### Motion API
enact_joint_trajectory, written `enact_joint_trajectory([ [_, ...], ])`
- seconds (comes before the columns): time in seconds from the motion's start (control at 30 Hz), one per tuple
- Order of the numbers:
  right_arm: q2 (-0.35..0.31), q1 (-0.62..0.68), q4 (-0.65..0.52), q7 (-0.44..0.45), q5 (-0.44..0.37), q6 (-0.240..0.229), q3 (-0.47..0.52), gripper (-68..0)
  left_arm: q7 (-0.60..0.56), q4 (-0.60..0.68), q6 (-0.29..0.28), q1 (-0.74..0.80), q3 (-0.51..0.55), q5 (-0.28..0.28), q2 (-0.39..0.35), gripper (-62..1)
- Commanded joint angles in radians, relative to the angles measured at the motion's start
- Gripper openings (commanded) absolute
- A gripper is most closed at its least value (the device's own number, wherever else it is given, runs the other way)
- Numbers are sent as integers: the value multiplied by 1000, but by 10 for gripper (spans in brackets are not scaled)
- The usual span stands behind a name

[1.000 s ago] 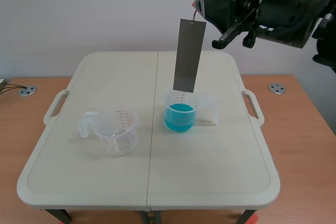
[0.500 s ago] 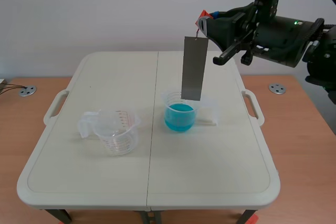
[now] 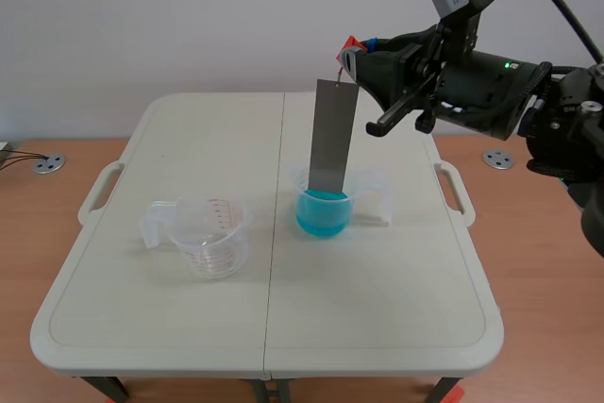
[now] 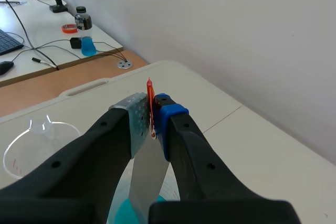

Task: Hold the metal plate by the orange handle, dip it into the blue solution, take it out and point at it, then put the plate back in the beaker on the left.
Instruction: 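Lower the plate into the blue solution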

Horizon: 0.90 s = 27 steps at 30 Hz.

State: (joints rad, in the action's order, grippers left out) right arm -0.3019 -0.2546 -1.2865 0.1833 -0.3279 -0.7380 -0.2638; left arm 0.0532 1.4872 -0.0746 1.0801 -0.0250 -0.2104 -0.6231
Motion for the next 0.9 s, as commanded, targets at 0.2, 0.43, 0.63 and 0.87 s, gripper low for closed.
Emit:
enact_joint_trajectory([
  [0.2,14,-31,46,69,19,0,-6,-662,-4,11,1,3,1,-3,-1,-597],
  [0.43,48,-31,110,137,90,0,-7,-662,-4,11,1,3,1,-3,-1,-597],
  [0.63,72,-31,177,188,146,0,-7,-662,-4,11,1,3,1,-3,0,-597],
  [0.87,103,-31,236,243,225,1,-7,-662,-4,11,1,2,1,-3,-1,-597],
])
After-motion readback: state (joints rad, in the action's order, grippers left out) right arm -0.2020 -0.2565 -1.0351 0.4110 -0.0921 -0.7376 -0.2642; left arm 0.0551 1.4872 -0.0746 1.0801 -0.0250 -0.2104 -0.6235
